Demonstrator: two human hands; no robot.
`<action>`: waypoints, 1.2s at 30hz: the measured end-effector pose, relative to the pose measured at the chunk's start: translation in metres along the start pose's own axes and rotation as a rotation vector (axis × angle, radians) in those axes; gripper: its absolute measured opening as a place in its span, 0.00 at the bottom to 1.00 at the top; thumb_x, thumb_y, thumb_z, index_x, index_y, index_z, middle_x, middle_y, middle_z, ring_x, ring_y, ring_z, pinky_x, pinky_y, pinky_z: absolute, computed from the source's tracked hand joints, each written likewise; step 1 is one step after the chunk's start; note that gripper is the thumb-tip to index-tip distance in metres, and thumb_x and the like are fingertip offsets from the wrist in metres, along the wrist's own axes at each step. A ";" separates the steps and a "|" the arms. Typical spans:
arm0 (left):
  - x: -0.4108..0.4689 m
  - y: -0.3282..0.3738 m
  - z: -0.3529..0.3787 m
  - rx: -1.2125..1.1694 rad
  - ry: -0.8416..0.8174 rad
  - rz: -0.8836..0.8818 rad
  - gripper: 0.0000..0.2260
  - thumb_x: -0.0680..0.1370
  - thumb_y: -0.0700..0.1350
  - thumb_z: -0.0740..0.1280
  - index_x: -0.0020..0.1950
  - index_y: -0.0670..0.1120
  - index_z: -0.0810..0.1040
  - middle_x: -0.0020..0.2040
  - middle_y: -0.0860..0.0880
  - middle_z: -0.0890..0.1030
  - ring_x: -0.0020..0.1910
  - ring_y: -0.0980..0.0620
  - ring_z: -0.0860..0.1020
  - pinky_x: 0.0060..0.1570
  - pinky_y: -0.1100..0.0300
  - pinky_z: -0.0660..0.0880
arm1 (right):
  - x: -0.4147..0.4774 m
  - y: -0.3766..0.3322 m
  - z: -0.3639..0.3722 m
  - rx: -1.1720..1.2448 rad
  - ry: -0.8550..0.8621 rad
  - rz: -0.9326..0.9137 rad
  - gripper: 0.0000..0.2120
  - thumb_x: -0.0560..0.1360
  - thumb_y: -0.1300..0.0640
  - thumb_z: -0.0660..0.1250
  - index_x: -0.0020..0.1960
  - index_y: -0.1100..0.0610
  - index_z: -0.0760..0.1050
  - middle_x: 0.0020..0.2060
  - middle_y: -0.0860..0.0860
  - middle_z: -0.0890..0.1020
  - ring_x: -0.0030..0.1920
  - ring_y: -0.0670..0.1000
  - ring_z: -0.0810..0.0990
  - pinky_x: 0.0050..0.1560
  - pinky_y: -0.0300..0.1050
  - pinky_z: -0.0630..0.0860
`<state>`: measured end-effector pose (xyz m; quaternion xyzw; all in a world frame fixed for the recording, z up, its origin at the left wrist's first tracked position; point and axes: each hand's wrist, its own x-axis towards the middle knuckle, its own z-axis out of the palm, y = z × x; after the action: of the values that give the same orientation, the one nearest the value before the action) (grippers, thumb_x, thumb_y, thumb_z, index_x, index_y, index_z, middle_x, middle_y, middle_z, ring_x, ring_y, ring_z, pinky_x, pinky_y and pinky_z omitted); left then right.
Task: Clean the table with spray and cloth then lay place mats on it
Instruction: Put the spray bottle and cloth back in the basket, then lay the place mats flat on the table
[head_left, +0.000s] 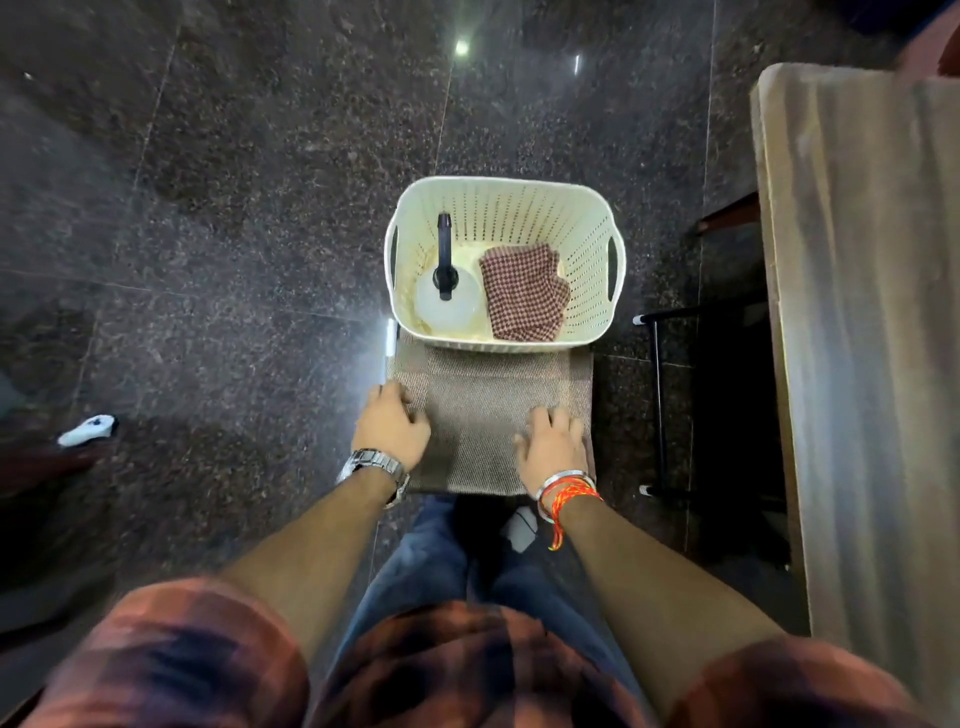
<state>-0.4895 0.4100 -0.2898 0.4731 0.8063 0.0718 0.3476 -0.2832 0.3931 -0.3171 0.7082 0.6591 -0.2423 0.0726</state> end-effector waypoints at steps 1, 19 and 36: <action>-0.004 -0.008 0.012 0.064 -0.121 -0.086 0.17 0.74 0.42 0.69 0.60 0.40 0.71 0.60 0.39 0.72 0.54 0.37 0.76 0.54 0.49 0.73 | -0.009 0.010 0.012 -0.024 -0.100 0.050 0.18 0.76 0.50 0.62 0.63 0.56 0.69 0.62 0.56 0.70 0.60 0.60 0.67 0.58 0.54 0.69; -0.100 0.074 0.034 0.078 -0.092 0.189 0.15 0.69 0.35 0.65 0.52 0.47 0.80 0.55 0.43 0.74 0.50 0.42 0.78 0.53 0.57 0.73 | -0.060 0.006 -0.028 0.061 0.162 0.091 0.17 0.69 0.59 0.66 0.58 0.54 0.71 0.51 0.56 0.77 0.56 0.60 0.69 0.57 0.54 0.65; -0.252 0.280 -0.015 0.046 -0.145 0.999 0.09 0.65 0.41 0.65 0.39 0.55 0.81 0.42 0.52 0.83 0.47 0.47 0.81 0.49 0.58 0.76 | -0.217 0.126 -0.222 0.561 0.828 0.568 0.12 0.67 0.58 0.65 0.49 0.57 0.81 0.43 0.58 0.82 0.54 0.59 0.75 0.51 0.48 0.76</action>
<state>-0.2215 0.3604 -0.0298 0.8124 0.4567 0.1785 0.3155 -0.1093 0.2767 -0.0550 0.8856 0.3270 -0.0815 -0.3197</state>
